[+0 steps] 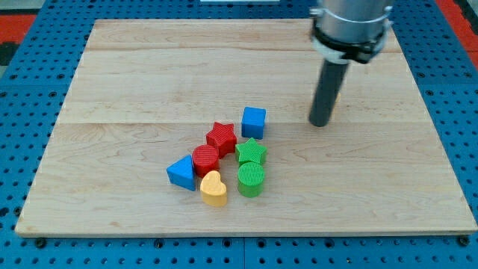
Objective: Move the yellow hexagon near the right center
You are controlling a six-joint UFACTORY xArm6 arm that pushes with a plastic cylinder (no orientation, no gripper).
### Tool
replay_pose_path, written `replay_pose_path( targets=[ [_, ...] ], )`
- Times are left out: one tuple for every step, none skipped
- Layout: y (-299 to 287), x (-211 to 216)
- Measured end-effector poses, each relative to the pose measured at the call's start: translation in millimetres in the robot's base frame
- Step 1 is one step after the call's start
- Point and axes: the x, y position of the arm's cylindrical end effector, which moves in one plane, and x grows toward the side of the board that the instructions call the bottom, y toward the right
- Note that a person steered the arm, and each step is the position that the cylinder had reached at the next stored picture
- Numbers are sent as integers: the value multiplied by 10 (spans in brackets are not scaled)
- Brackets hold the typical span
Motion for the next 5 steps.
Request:
replay_pose_path(
  targets=[
    [60, -148],
    [332, -348],
    [490, -368],
    [417, 161],
    [-249, 601]
  ],
)
